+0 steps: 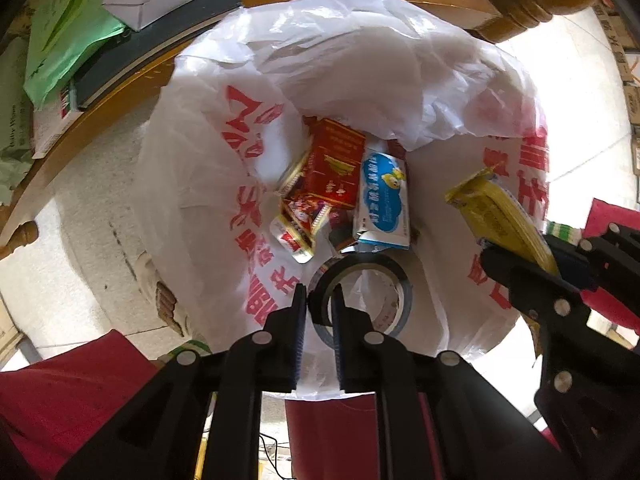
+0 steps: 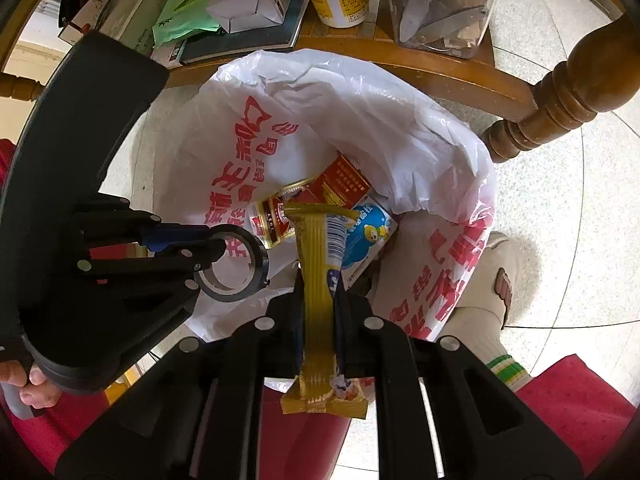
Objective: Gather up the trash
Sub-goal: 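Open the left gripper over the bag while the right gripper releases the snack bar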
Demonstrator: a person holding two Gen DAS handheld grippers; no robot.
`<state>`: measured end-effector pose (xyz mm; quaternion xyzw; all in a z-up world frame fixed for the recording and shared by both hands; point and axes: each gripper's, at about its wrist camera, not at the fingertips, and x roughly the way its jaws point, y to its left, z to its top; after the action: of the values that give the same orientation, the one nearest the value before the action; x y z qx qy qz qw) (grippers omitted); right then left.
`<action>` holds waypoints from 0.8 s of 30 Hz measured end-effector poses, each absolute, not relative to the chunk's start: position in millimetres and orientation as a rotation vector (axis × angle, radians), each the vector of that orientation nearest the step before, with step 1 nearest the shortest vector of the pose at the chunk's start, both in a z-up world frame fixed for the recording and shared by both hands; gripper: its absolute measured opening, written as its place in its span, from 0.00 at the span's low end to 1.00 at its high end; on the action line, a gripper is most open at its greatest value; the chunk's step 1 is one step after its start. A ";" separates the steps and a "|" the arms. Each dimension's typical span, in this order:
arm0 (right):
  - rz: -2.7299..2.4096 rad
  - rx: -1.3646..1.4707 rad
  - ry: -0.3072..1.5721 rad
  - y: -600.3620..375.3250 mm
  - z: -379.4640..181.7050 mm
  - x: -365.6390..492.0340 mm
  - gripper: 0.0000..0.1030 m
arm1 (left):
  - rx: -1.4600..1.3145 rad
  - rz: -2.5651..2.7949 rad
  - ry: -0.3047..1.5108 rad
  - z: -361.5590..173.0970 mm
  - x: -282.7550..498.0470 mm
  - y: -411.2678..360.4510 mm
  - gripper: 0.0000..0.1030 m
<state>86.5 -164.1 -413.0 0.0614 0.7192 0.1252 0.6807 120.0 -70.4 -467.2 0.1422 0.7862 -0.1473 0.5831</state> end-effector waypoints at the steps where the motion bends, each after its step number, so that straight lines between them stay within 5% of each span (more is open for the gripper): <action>1: 0.282 0.146 1.614 -164.7 -412.9 86.7 0.14 | 0.329 -0.339 1.839 -466.9 120.5 -69.6 0.20; 4: 0.266 0.140 1.607 -165.9 -411.8 87.4 0.39 | 0.321 -0.296 1.835 -466.0 125.0 -64.4 0.48; 7: 0.253 0.131 1.592 -166.7 -408.6 88.4 0.43 | 0.325 -0.256 1.823 -463.4 129.5 -59.4 0.63; 20: 0.232 0.125 1.565 -169.0 -396.5 87.1 0.46 | 0.359 -0.213 1.753 -443.1 131.3 -60.3 0.66; 24: 0.209 0.112 1.547 -171.4 -391.3 82.3 0.55 | 0.361 -0.196 1.736 -438.2 131.2 -57.9 0.68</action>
<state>82.3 -171.4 -391.3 0.0505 0.6968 0.0942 0.7093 131.2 -57.9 -438.2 0.1576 0.7573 -0.0856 0.6280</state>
